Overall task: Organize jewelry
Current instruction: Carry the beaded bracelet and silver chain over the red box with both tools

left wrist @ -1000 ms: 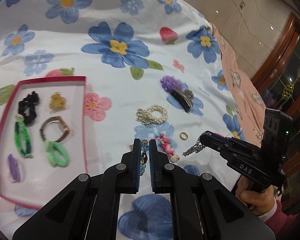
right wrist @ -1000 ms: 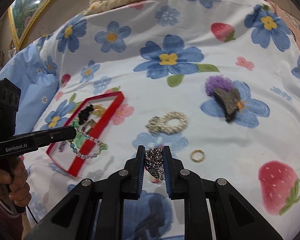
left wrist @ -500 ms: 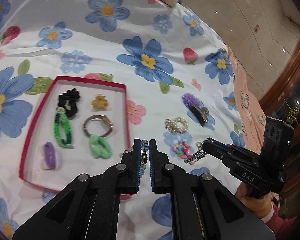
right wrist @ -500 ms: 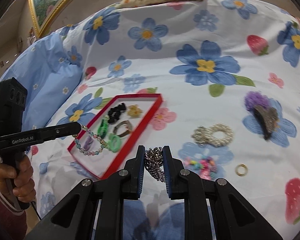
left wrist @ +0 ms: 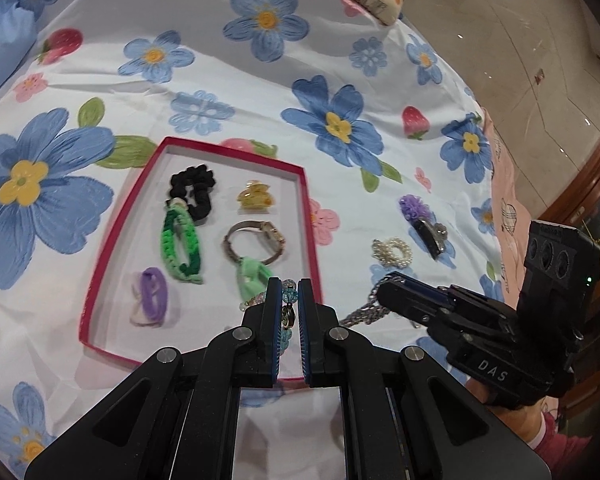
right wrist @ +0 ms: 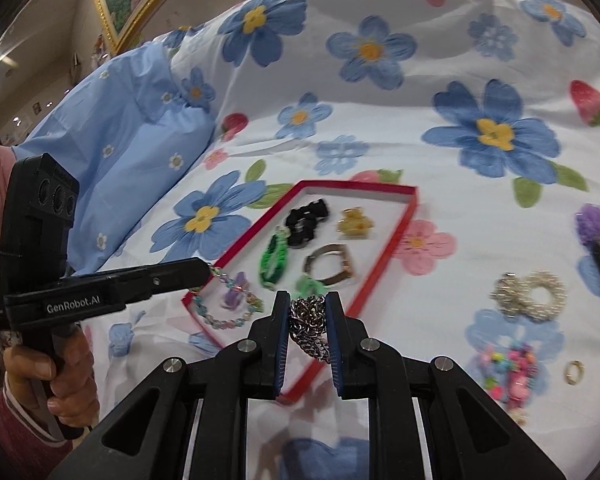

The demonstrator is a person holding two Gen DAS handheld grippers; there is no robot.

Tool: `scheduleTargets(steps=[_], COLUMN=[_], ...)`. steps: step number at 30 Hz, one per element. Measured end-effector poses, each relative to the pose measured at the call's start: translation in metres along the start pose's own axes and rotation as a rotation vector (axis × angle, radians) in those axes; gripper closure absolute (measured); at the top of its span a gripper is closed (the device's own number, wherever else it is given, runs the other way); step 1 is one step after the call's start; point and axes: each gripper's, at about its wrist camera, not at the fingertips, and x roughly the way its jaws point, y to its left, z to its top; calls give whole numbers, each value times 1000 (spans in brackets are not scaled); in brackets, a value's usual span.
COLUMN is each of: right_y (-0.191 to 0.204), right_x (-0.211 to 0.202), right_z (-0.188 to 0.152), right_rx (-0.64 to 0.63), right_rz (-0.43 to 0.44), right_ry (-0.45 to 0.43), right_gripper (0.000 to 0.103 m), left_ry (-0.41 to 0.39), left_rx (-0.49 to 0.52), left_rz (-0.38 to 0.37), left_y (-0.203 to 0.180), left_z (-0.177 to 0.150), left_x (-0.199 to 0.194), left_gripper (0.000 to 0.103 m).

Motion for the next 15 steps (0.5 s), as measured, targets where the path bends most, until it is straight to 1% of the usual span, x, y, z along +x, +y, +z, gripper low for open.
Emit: scheduleTargets(steps=[9,15], right_y=[27,23], right_x=[50,79], right_z=[1,-5], right_rx=[-49,-41], right_rz=[38,44], right_ry=[72,125], right_gripper=[85,85], left_ry=[34,63], left_rx=[-72,-101], left_rz=[33,72], left_y=[40,61], left_z=[-8,-15], left_x=[15,25], left_gripper=[97,96])
